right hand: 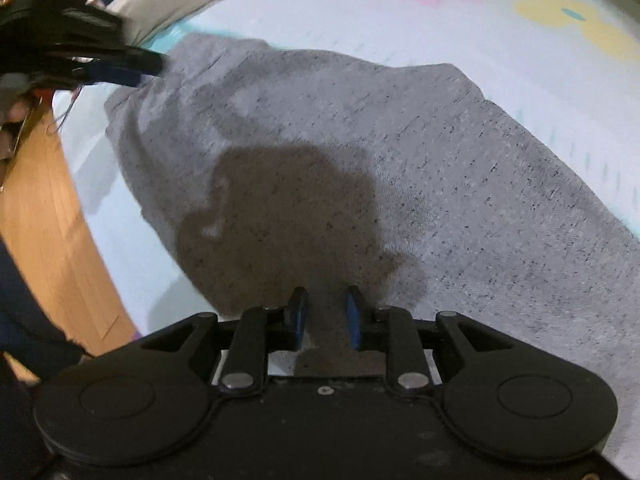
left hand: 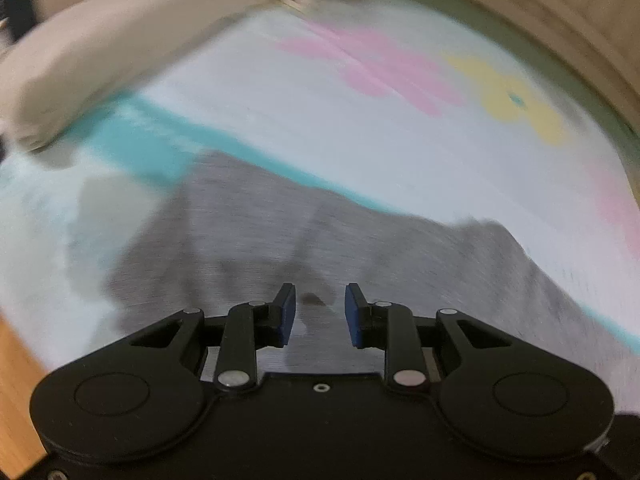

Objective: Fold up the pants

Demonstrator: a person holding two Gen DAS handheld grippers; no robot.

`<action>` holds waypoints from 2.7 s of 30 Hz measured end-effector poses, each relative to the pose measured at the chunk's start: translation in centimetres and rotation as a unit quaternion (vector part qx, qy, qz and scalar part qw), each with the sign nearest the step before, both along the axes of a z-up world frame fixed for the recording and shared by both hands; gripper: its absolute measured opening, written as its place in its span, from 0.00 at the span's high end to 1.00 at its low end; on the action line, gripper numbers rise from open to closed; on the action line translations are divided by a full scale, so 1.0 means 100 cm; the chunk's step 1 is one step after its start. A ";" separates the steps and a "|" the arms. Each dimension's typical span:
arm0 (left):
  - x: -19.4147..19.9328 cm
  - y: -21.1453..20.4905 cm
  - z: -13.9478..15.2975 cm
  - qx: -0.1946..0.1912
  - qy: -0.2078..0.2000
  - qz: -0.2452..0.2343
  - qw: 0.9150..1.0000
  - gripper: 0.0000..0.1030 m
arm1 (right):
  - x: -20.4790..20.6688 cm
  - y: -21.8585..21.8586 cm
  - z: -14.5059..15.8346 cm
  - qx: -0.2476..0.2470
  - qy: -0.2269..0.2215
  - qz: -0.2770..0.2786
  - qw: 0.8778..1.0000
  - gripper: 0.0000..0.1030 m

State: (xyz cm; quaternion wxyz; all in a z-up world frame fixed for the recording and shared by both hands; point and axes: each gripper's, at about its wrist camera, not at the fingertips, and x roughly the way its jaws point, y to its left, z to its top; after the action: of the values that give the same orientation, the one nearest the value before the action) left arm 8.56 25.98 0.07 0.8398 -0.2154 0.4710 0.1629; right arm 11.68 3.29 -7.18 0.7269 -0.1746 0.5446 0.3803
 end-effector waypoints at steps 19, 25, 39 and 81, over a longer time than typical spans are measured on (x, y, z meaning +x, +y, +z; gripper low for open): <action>0.048 -0.049 -0.053 0.086 0.032 -0.150 0.984 0.59 | 0.137 -0.023 0.019 0.111 -0.023 -0.249 0.962 0.65; 0.049 -0.030 -0.048 0.031 0.031 -0.115 0.992 0.58 | 0.157 0.020 0.009 0.108 -0.047 -0.171 0.978 0.65; 0.036 0.006 -0.043 -0.049 0.025 -0.074 0.996 0.58 | 0.074 0.024 -0.013 0.044 0.035 0.064 0.996 0.64; 0.035 -0.008 -0.054 -0.040 0.008 -0.074 0.996 0.58 | 0.167 0.039 -0.011 0.171 0.100 -0.209 0.958 0.93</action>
State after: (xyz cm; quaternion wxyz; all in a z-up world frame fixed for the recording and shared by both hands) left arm 12.06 25.22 -5.29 0.8363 -0.2118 0.4988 0.0832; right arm 28.38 7.19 -8.26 0.7508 0.1089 0.5661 0.3224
